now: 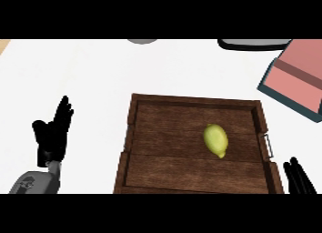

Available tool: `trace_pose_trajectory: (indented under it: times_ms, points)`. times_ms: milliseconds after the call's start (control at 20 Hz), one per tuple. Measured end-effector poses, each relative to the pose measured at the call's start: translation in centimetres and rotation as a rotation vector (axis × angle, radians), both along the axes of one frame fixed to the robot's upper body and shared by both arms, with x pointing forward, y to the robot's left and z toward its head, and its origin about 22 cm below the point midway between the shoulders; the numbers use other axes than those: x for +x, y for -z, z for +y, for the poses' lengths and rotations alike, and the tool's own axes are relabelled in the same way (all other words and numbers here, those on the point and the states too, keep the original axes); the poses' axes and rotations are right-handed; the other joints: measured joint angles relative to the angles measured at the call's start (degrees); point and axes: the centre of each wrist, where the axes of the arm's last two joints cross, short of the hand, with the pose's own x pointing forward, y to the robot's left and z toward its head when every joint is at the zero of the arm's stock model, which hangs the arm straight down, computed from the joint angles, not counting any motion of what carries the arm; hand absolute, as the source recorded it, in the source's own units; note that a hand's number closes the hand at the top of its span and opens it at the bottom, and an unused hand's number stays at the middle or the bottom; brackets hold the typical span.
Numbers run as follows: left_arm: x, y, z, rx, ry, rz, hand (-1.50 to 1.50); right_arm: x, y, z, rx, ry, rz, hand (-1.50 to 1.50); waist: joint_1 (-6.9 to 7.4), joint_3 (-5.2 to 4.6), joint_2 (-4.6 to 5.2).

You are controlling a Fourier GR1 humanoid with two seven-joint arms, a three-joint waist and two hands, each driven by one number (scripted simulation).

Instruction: Pick the lemon from the tray and place it in the cardboard box

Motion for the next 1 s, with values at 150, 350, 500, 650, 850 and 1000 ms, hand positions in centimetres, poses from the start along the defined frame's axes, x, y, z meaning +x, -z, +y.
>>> trace_pose_trajectory:
  times_ms: [150, 350, 500, 650, 850, 1000]
  points:
    - [-0.3, -0.1, 0.4, 0.001, -0.002, -0.001, 0.0, 0.8, -0.6, 1.6, 0.004, 0.003, 0.036, -1.5, -0.05, 0.04, -0.11]
    - [-0.6, -0.3, 0.1, 0.0, 0.0, 0.002, 0.0, 2.7, -0.5, 3.6, 0.011, 0.001, 0.063, -1.5, -0.06, 0.07, -0.17]
    - [-0.8, 0.2, 0.0, -0.001, -0.006, -0.002, 0.0, 3.3, -0.6, 4.9, 0.006, 0.015, 0.086, -1.5, -0.16, 0.08, -0.19]
    - [-0.4, -0.1, 0.6, 0.001, -0.008, -0.002, 0.0, 3.9, -0.9, 6.2, -0.004, 0.036, 0.114, -1.5, -0.2, 0.08, -0.2]
    - [-0.3, -0.2, 0.9, -0.002, -0.011, 0.003, 0.0, 4.5, -1.0, 6.9, 0.001, 0.05, 0.138, -1.5, -0.25, 0.1, -0.22]
    - [-0.4, 0.4, 0.9, -0.001, -0.008, 0.001, 0.0, 4.7, -1.2, 6.6, 0.005, 0.066, 0.145, -1.5, -0.31, 0.1, -0.23]
